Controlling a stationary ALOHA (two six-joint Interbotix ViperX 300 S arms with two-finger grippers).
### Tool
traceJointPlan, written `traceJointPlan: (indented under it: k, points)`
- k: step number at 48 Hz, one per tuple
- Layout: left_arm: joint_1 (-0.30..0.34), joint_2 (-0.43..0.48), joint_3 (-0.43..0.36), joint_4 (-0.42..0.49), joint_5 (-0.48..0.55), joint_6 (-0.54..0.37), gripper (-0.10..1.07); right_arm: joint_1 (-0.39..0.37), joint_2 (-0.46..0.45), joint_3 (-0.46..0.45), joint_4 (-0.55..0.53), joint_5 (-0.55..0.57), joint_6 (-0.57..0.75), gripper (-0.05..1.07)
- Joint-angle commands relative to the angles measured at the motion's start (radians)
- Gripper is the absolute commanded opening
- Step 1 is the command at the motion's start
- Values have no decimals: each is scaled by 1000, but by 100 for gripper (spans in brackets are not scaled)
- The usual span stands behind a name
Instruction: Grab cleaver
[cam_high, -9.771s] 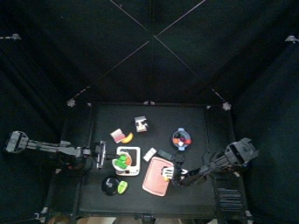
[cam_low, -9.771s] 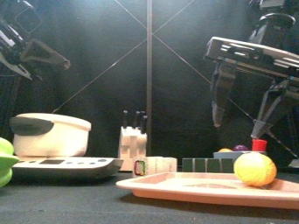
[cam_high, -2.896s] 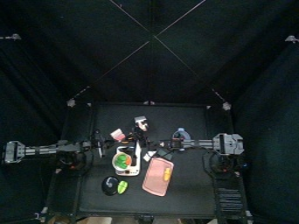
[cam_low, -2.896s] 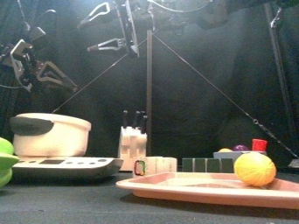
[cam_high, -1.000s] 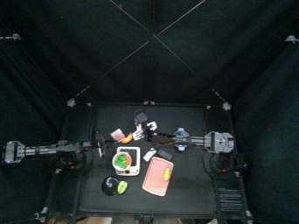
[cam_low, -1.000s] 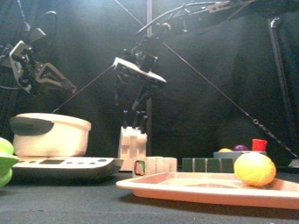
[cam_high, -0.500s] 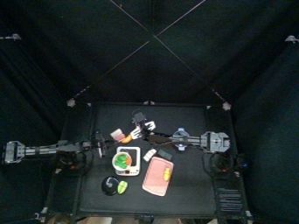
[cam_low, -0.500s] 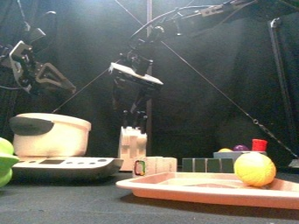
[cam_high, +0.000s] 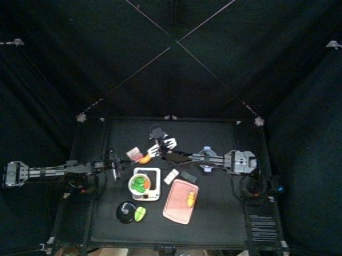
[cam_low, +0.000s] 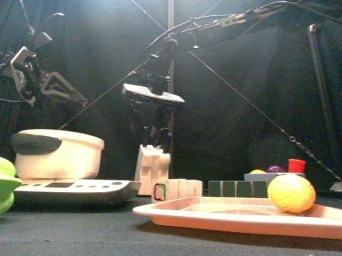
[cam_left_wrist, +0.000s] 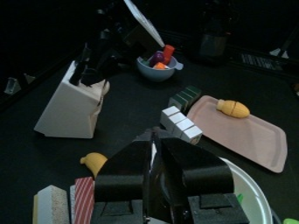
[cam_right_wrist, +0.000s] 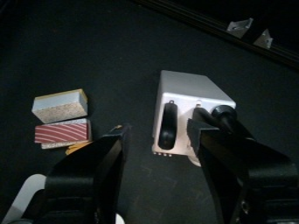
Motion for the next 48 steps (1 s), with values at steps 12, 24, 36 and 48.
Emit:
traceJointPlan:
  k: [12,24,36,48]
  points:
    - [3,2,-11,0,-5,2,54,-8,-25,-26,-5,15,2,61]
    - [2,2,-9,0,-5,2,54,-6,-23,-28,-18,55,5,49]
    - [3,2,-9,0,-5,0,54,17,-25,-48,-32,87,-2,48]
    - [3,2,-11,0,-3,0,54,51,-25,-74,-63,124,0,48]
